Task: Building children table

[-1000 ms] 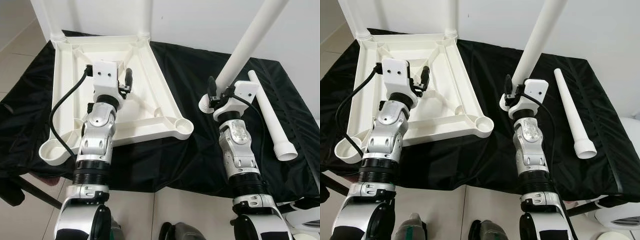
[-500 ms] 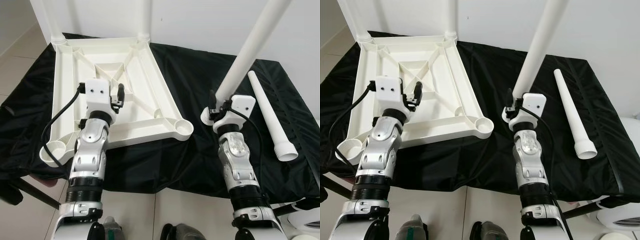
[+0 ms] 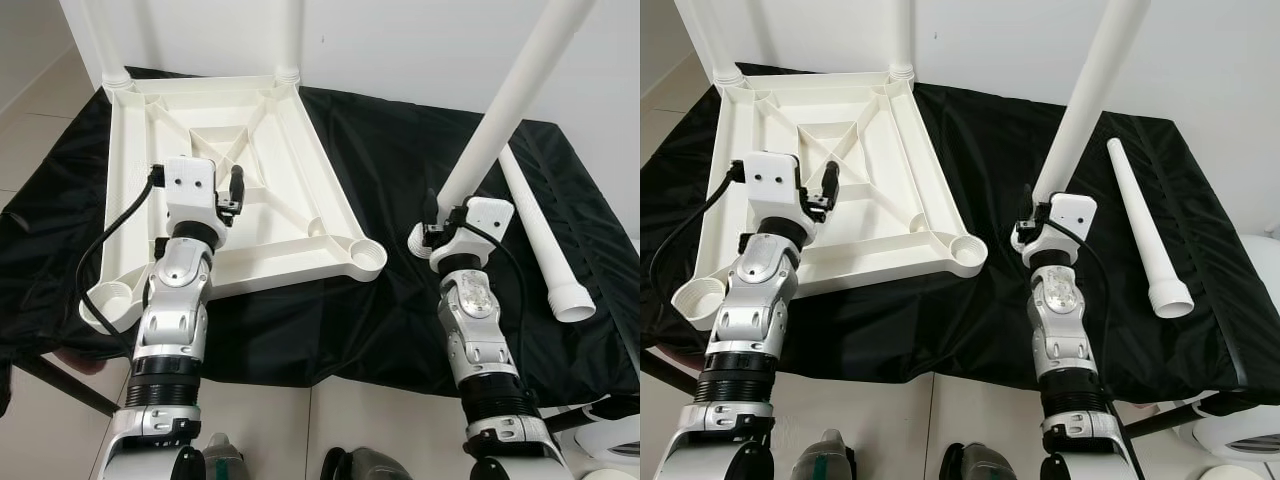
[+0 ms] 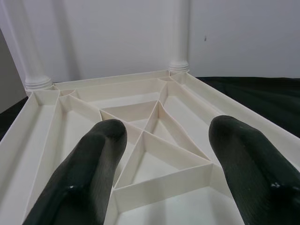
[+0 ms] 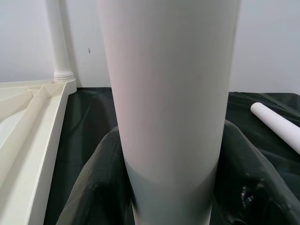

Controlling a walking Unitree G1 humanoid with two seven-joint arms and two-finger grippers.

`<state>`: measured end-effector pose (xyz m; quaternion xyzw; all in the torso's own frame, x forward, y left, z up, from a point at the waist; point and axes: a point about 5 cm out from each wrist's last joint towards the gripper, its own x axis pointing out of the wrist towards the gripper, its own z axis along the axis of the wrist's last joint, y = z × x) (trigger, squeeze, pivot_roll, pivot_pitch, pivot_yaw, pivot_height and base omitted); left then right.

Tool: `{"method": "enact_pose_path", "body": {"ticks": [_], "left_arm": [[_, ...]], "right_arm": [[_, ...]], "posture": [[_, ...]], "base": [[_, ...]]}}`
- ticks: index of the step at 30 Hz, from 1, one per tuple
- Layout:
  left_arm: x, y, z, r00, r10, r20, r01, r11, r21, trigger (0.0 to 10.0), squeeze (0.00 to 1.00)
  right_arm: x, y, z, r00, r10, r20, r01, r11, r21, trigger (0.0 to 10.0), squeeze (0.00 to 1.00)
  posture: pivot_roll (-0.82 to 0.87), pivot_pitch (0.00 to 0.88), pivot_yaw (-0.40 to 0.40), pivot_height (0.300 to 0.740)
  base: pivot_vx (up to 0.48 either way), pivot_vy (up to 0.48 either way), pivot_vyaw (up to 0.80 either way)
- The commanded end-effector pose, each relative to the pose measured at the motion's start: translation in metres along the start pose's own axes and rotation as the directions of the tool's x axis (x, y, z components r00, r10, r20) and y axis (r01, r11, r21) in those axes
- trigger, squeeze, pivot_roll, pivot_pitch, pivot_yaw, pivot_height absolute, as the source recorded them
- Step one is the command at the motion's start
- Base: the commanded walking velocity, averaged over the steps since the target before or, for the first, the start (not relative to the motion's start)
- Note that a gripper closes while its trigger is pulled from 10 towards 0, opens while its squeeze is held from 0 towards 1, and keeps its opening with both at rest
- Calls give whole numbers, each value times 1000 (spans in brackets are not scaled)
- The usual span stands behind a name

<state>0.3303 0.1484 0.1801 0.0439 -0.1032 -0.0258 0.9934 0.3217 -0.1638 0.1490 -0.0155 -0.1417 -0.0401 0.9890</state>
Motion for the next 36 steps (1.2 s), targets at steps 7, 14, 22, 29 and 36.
{"method": "enact_pose_path", "body": {"ticks": [7,14,22,29,36], "left_arm": [[-12,-5,-4,1000,-22,-12,22,999,-43,10000,0],[-24,-9,-9,997,-69,-26,67,996,-51,10000,0],[-32,-6,-4,998,-57,-20,57,998,-40,10000,0],[-35,-5,-1,998,-53,-13,53,997,-48,10000,0],[-43,-7,-4,997,-69,-27,68,997,-32,10000,0]], "right_arm": [[-13,11,-3,998,70,-1,-70,998,-5,10000,0],[-24,1,-4,995,101,-2,-101,994,-35,10000,0],[-28,-4,4,996,81,23,-79,995,-55,10000,0],[-31,-9,6,998,62,21,-61,996,-60,10000,0],[-34,-10,7,998,60,21,-59,997,-58,10000,0]], "posture": [[71,0,-57,740],[57,0,-54,740],[48,3,-58,740],[43,10,-59,740],[45,19,-60,740]], "base": [[0,0,0],[0,0,0],[0,0,0],[0,0,0],[0,0,0]]}}
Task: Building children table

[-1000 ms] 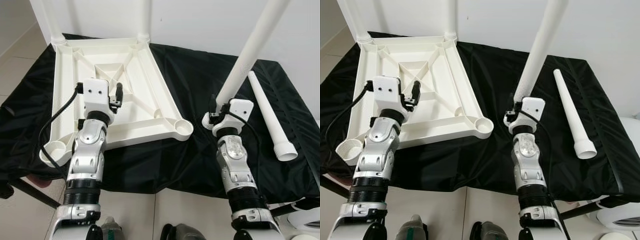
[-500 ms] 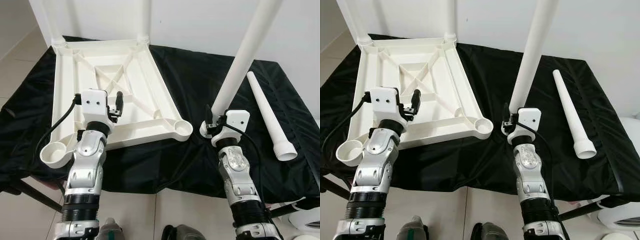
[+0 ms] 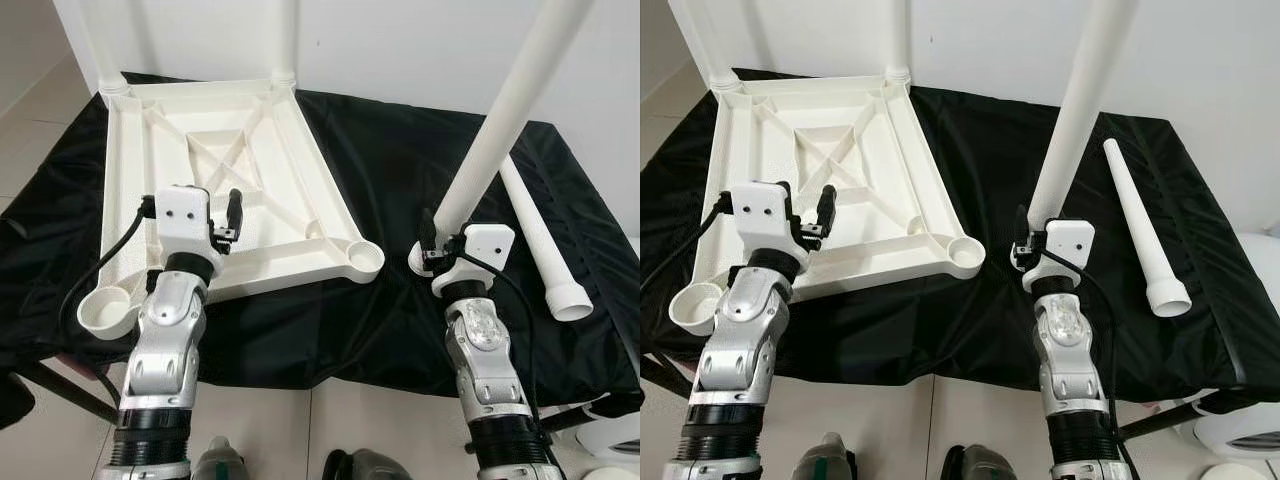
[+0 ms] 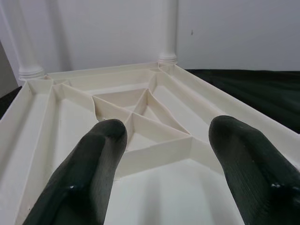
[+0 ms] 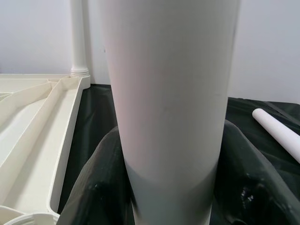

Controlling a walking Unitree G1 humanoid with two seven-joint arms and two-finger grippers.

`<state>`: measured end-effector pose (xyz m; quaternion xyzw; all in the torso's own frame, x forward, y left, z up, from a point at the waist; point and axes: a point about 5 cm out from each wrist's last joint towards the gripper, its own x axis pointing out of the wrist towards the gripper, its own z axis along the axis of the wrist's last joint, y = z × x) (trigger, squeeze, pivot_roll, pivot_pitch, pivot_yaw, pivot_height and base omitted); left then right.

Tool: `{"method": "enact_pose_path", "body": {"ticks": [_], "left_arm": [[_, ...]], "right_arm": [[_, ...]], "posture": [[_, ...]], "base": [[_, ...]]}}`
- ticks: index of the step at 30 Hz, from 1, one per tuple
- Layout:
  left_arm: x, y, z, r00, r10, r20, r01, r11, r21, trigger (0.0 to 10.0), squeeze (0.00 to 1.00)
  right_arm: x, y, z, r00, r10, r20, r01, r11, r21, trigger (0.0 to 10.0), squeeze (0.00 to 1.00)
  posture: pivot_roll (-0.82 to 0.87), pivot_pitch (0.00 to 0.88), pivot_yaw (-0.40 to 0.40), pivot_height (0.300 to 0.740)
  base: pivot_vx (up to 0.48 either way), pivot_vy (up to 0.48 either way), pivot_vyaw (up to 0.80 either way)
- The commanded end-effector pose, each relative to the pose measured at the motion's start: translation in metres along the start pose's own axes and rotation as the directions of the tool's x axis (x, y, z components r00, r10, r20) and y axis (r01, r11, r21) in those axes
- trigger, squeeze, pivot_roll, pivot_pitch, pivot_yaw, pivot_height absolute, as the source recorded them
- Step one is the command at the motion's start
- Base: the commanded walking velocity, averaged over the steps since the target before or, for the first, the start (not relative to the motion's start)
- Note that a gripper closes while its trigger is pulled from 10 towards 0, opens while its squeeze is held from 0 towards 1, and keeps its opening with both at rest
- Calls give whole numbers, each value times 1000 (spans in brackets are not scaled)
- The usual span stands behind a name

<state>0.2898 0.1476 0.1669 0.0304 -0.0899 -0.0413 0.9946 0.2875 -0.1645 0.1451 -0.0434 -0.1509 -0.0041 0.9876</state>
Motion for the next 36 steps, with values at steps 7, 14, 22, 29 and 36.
{"method": "enact_pose_path", "body": {"ticks": [7,14,22,29,36], "left_arm": [[-7,-5,-19,998,-47,-43,49,998,43,10000,0],[-13,-11,-40,992,-50,-113,54,998,36,10000,0],[-14,-10,-47,990,-37,-138,43,998,35,10000,0],[-13,-10,-47,991,-31,-132,36,999,33,10000,0],[-6,-7,-40,995,-30,-95,35,998,46,10000,0]], "right_arm": [[1,-4,2,1000,-19,3,19,1000,-3,10000,0],[6,-6,6,999,-32,13,32,999,1,10000,0],[11,-9,10,999,-40,26,40,999,-4,10000,0],[13,-12,11,998,-46,30,46,999,-6,10000,0],[9,-6,0,999,-49,-10,49,998,28,10000,0]], "posture": [[45,23,-58,740],[43,22,-57,740],[43,21,-60,740],[44,20,-61,740],[54,19,-65,740]], "base": [[0,0,0],[0,0,0],[0,0,0],[0,0,0],[0,0,0]]}}
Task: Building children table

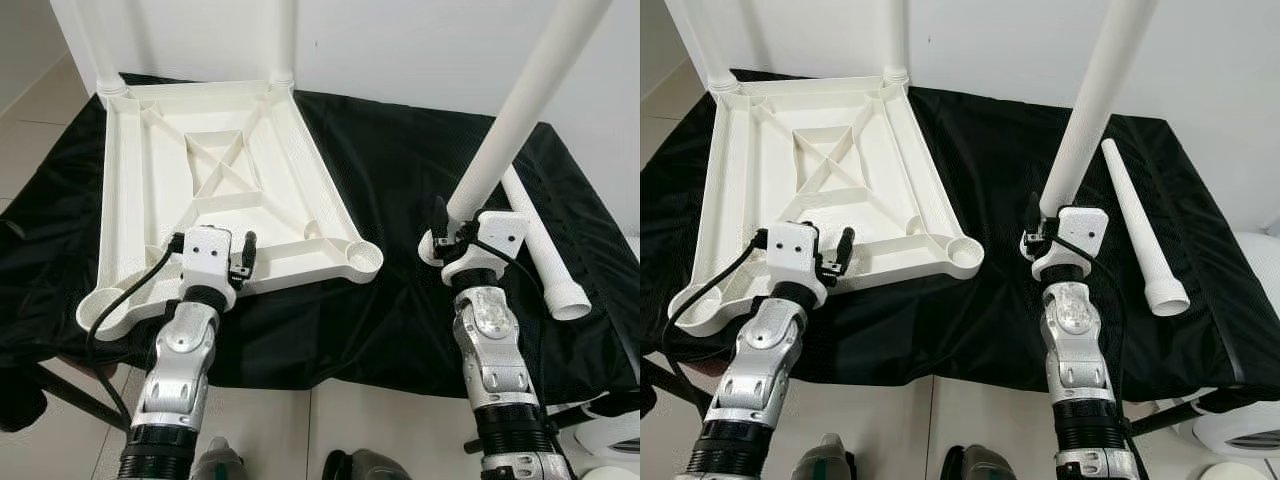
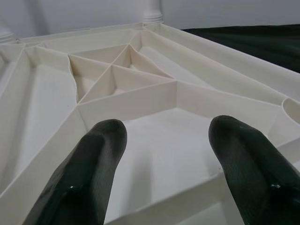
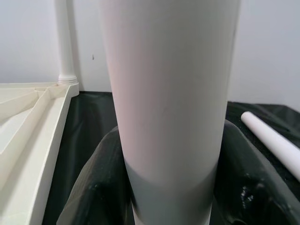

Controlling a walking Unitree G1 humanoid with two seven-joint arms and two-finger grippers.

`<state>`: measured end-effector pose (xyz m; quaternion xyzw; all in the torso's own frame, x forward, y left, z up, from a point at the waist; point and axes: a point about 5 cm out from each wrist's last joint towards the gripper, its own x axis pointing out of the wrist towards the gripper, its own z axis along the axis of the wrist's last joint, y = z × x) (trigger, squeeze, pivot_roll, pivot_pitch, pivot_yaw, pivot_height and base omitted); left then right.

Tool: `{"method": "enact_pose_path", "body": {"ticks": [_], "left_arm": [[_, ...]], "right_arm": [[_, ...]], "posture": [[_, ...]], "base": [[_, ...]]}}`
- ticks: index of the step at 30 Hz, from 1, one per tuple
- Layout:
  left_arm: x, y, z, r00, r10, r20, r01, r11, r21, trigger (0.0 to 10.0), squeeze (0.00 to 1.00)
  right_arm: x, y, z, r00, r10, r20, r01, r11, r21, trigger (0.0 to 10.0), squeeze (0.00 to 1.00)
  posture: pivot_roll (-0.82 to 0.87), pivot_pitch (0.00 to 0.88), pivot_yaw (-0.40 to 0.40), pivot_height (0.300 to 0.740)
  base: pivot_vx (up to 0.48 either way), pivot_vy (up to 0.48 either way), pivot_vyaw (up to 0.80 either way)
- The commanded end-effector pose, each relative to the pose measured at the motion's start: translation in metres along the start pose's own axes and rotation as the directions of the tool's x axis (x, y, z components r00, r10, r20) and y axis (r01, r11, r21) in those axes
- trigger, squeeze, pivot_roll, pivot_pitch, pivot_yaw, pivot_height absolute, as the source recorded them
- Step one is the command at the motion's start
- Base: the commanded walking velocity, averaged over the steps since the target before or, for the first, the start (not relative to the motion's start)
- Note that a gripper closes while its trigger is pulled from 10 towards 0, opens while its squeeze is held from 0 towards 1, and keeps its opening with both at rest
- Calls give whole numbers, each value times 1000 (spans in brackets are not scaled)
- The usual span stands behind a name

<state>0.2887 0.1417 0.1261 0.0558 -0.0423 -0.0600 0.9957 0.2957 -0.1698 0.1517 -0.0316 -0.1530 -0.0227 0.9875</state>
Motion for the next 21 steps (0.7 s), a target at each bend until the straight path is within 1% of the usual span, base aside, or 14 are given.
{"method": "enact_pose_path", "body": {"ticks": [1,4,13,17,21], "left_arm": [[3,3,2,1000,14,11,-14,1000,8,10000,0],[4,6,5,999,22,25,-22,1000,12,10000,0],[6,7,13,998,31,58,-31,999,7,10000,0],[6,7,14,998,33,60,-33,999,5,10000,0],[3,6,14,998,41,46,-40,999,-17,10000,0]], "right_arm": [[-4,0,-8,999,-14,-30,14,1000,21,10000,0],[-9,2,-15,999,-13,-53,14,1000,23,10000,0],[-18,7,-16,997,-18,-72,21,999,29,10000,0],[-19,7,-17,997,-20,-75,23,999,32,10000,0],[-27,10,-18,995,-15,-96,21,998,56,10000,0]], "posture": [[55,20,-65,740],[55,22,-65,740],[57,26,-70,740],[57,26,-70,740],[53,29,-67,740]], "base": [[0,0,0],[0,0,0],[0,0,0],[0,0,0],[0,0,0]]}}
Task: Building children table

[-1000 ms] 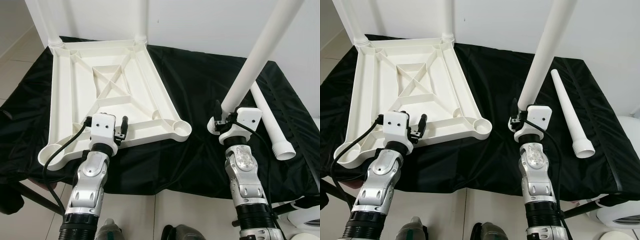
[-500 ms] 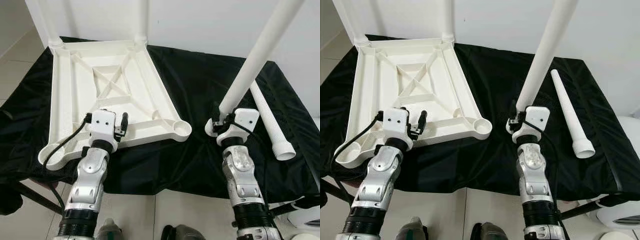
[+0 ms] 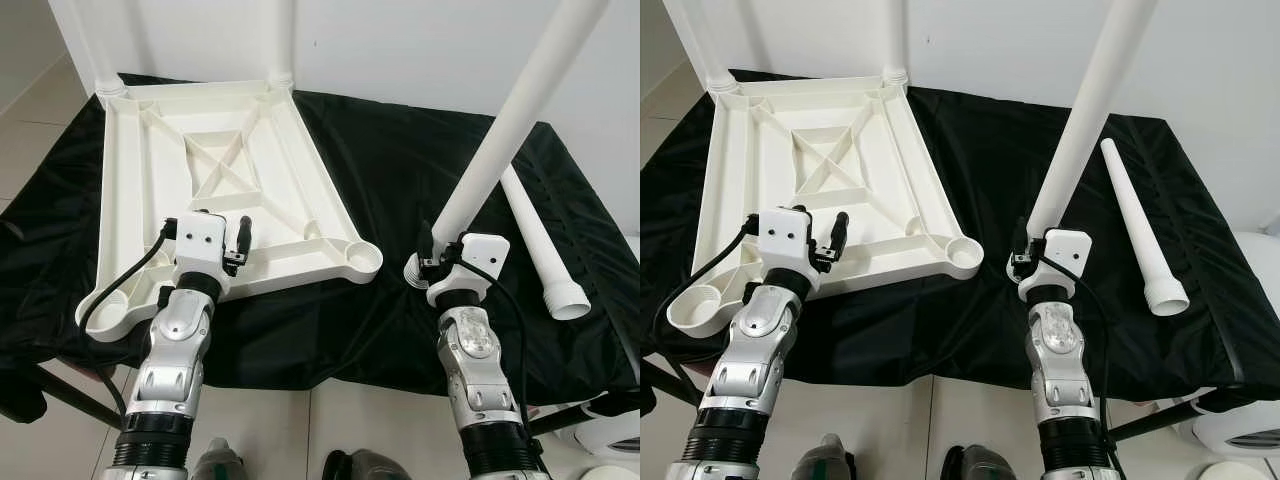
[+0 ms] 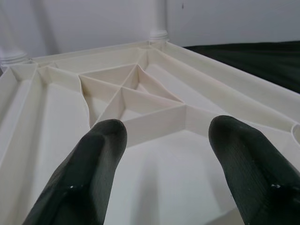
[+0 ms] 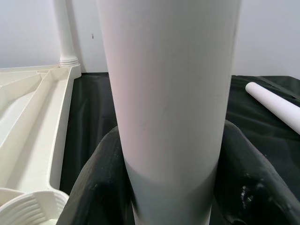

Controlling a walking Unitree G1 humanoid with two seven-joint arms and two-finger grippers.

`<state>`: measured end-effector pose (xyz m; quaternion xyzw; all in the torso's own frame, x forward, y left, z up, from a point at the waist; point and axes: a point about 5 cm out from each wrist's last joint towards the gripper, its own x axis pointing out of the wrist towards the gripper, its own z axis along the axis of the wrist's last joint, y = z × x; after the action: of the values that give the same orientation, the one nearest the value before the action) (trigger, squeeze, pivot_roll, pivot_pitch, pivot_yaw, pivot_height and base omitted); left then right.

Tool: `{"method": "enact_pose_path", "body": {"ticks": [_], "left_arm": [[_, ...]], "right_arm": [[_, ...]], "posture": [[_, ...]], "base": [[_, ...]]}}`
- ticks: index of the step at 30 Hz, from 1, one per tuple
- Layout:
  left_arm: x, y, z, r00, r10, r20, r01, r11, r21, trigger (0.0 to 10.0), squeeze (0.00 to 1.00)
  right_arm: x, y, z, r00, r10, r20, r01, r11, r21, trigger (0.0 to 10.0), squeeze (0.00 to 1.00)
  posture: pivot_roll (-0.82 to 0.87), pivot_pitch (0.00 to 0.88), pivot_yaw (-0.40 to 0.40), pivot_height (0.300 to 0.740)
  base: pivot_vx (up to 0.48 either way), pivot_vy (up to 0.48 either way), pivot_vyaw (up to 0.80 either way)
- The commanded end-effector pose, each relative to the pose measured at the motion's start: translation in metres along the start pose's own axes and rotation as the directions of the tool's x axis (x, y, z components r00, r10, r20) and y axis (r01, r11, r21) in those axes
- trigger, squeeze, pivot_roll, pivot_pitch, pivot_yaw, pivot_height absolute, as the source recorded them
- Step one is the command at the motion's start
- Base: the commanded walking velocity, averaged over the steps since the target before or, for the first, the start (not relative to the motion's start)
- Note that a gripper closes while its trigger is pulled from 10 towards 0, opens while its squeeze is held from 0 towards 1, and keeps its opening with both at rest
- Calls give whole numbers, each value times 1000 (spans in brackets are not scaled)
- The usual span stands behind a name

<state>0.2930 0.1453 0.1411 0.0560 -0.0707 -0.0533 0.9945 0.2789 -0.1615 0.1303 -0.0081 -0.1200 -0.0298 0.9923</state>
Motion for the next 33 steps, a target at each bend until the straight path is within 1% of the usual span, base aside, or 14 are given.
{"method": "enact_pose_path", "body": {"ticks": [1,4,7,10,15,27,33], "left_arm": [[-4,0,-2,999,27,-22,-28,999,-33,10000,0],[-7,-1,-4,999,27,-39,-29,998,-48,10000,0],[-7,-1,-4,999,27,-39,-29,998,-48,10000,0],[-12,-1,-10,997,27,-66,-31,998,-58,10000,0],[-13,1,-17,996,41,-84,-46,997,-54,10000,0],[-12,7,-15,994,61,-91,-65,996,-52,10000,0],[-12,7,-14,994,64,-85,-69,996,-50,10000,0]], "right_arm": [[-6,0,-4,999,2,-33,-2,1000,16,10000,0],[-8,-3,-5,999,3,-39,-2,1000,12,10000,0],[-8,-3,-5,999,3,-39,-2,1000,12,10000,0],[-10,-7,-9,999,5,-50,-5,1000,-2,10000,0],[-8,-7,-8,999,11,-45,-11,1000,-13,10000,0],[-4,-11,-6,999,12,-39,-13,1000,-28,10000,0],[-3,-14,-6,999,14,-37,-16,999,-37,10000,0]], "posture": [[50,31,-65,740],[49,32,-67,740],[49,32,-67,740],[50,33,-69,740],[50,30,-72,740],[53,24,-79,740],[55,19,-83,740]], "base": [[0,0,0],[0,0,0],[0,0,0],[0,0,0],[0,0,0],[0,0,0],[0,0,0]]}}
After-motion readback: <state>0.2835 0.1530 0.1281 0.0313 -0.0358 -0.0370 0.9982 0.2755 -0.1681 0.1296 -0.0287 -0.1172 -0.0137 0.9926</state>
